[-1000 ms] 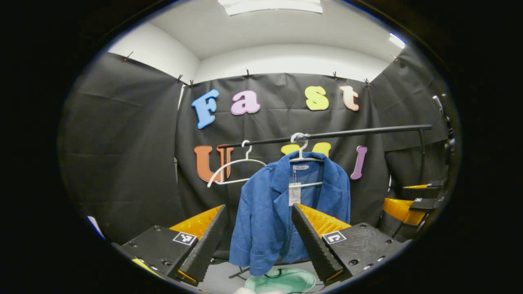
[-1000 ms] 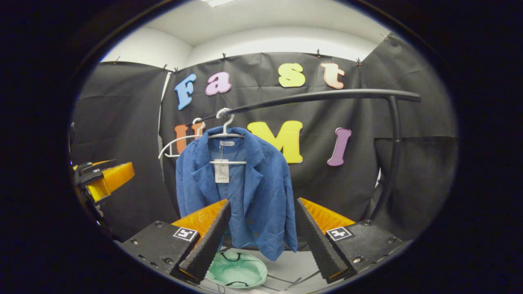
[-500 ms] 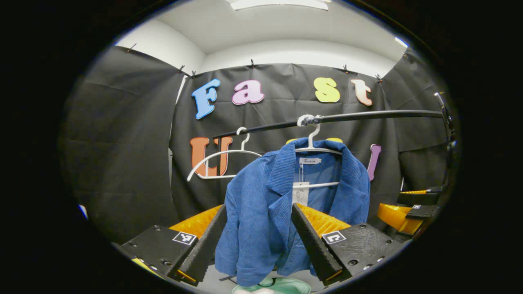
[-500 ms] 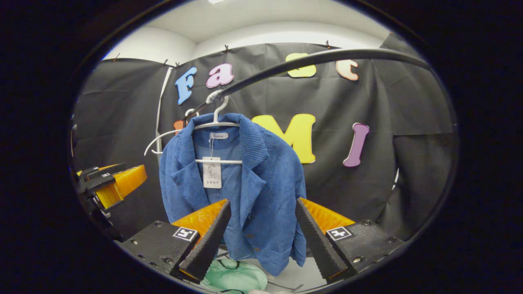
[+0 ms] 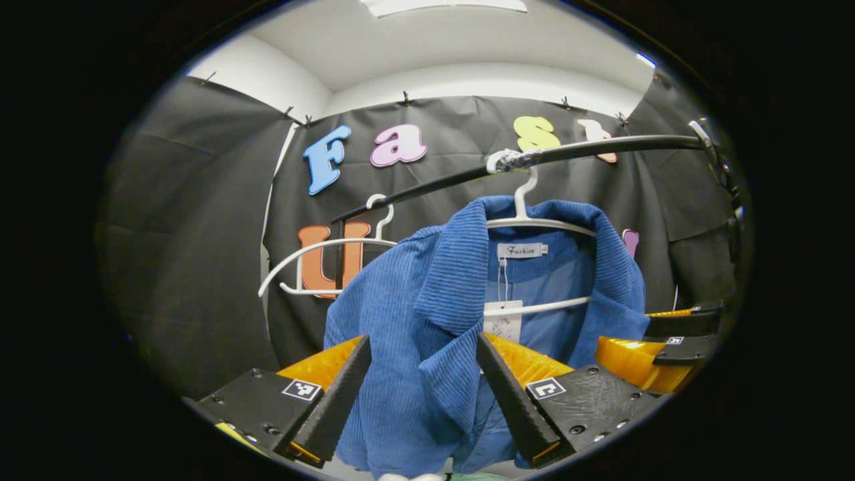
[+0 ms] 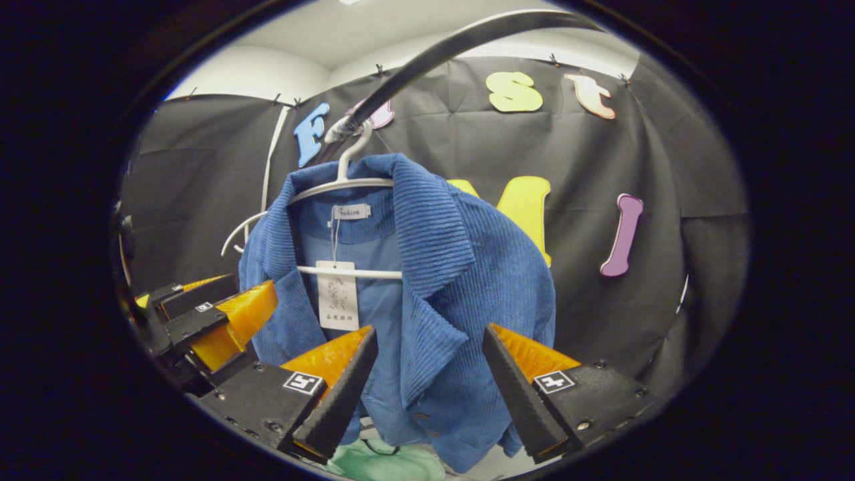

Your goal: Grasp the clothes on the hanger with both hands and then place them into the laundry hamper below.

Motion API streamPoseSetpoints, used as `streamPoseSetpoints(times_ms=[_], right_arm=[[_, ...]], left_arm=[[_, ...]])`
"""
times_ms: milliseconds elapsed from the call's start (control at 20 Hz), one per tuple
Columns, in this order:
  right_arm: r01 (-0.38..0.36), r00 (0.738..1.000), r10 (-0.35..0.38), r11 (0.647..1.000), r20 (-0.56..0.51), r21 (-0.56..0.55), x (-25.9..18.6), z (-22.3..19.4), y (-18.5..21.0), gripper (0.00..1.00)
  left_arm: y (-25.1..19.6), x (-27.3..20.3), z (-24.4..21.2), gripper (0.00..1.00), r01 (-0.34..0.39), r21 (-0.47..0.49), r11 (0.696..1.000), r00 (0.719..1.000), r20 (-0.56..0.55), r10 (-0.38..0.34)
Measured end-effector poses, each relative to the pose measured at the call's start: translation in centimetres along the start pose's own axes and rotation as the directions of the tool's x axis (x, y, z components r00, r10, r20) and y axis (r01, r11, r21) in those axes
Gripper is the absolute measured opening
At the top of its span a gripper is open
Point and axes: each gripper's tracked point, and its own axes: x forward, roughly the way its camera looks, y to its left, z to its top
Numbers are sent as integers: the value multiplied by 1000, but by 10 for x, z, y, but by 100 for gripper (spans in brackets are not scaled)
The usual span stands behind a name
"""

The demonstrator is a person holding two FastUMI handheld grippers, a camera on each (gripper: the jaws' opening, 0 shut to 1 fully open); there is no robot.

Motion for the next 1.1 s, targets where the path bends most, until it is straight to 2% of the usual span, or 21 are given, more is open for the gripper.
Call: streamPoseSetpoints(times_ms=[200, 250, 300, 400, 450, 500, 550, 700, 750, 800, 950, 1000, 1050, 1100], right_arm=[[-24, 1000, 24, 1000, -10, -7, 16, -2, -1, 97], [-32, 999, 32, 999, -10, -3, 18, -3, -1, 95], [-35, 999, 35, 999, -14, 0, 19, -4, -1, 95], [-48, 999, 48, 999, -21, -1, 21, -6, -1, 93], [-52, 998, 51, 999, -25, -4, 21, -7, -3, 92], [-54, 998, 54, 998, -24, -9, 22, -7, -4, 92], [-55, 998, 54, 998, -25, -13, 22, -7, -6, 93], [-56, 998, 56, 998, -34, -15, 23, -10, -10, 90], [-54, 998, 54, 998, -35, -13, 23, -10, -12, 82], [-52, 998, 51, 999, -37, -10, 24, -10, -14, 80], [-59, 997, 59, 998, -41, -6, 28, -11, -16, 66], [-64, 997, 63, 998, -47, -3, 30, -12, -13, 64], [-73, 996, 72, 997, -48, 0, 32, -13, -11, 60], [-77, 996, 77, 997, -46, 2, 32, -13, -9, 57]], left_arm=[[0, 11, -15, 100, -33, 7, 999, 998, -44, 33], [-4, 11, -15, 92, -30, 10, 999, 999, -45, 31], [-7, 13, -15, 100, -29, 18, 999, 999, -44, 30], [-17, 17, -15, 100, -18, 23, 1000, 999, -45, 19], [-24, 17, -14, 96, -6, 22, 1000, 999, -43, 7], [-29, 17, -13, 96, 1, 23, 1000, 999, -41, 0], [-34, 17, -12, 100, 9, 25, 1000, 999, -38, -8], [-43, 21, -15, 100, 29, 24, 999, 999, -45, -28], [-46, 21, -17, 92, 33, 20, 999, 998, -51, -31], [-48, 23, -16, 96, 37, 14, 999, 998, -52, -36], [-56, 25, -22, 86, 53, 7, 999, 996, -71, -53], [-58, 26, -24, 70, 65, 3, 998, 994, -83, -65], [-55, 26, -26, 72, 56, 4, 998, 994, -94, -56], [-52, 29, -27, 62, 46, -1, 999, 994, -94, -46]])
